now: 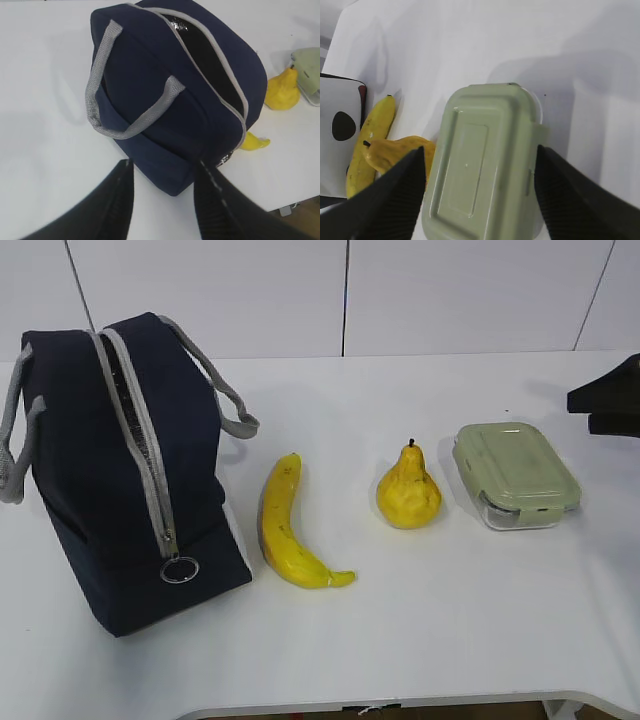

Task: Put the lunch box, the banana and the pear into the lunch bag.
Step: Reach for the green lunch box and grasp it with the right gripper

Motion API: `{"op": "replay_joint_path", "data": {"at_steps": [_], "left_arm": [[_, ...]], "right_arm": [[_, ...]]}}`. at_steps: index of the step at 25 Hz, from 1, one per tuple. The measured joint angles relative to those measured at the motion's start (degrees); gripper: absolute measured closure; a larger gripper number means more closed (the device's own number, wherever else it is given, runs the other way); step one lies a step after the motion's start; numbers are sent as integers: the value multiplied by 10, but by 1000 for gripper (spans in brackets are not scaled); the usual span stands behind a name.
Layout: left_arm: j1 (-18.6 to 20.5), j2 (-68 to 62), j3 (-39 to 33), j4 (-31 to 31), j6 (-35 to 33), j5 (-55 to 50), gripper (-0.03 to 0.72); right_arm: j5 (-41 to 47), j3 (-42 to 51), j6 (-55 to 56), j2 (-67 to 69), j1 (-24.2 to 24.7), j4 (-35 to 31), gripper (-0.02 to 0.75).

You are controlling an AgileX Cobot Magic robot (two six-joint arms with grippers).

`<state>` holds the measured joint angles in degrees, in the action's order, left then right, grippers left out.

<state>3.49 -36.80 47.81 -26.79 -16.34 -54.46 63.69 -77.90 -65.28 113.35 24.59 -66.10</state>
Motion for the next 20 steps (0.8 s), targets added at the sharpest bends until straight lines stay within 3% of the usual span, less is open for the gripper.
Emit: {"op": "replay_joint_path", "data": {"at_steps": [14, 20], "left_arm": [[0, -143, 58, -50, -26, 22, 380], [0, -158, 60, -71, -41, 23, 379]], "right_arm": [[1, -4, -24, 53, 0, 0, 186], [13, -4, -45, 85, 1, -32, 186]]}}
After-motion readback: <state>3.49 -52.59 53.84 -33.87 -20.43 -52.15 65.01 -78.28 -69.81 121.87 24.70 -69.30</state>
